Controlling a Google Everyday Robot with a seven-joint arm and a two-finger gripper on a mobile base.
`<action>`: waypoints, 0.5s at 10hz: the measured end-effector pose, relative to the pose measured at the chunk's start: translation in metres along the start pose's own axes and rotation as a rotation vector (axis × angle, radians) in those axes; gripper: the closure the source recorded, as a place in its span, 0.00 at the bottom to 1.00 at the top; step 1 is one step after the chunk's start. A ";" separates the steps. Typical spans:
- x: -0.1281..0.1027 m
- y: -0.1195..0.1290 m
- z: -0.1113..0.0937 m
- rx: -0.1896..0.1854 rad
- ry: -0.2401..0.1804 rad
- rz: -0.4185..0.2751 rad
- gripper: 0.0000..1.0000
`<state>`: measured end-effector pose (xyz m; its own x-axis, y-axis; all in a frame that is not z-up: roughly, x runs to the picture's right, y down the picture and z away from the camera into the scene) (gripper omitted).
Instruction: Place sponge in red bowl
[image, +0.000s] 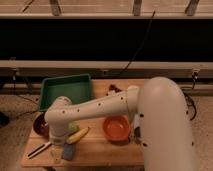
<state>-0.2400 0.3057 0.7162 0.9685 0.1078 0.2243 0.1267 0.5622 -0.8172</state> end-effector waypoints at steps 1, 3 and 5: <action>-0.001 0.000 0.002 0.000 0.000 0.002 0.23; -0.003 0.002 0.008 0.003 0.005 0.009 0.23; -0.003 0.003 0.014 0.017 0.026 0.028 0.23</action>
<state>-0.2459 0.3184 0.7202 0.9769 0.1027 0.1876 0.0961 0.5728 -0.8141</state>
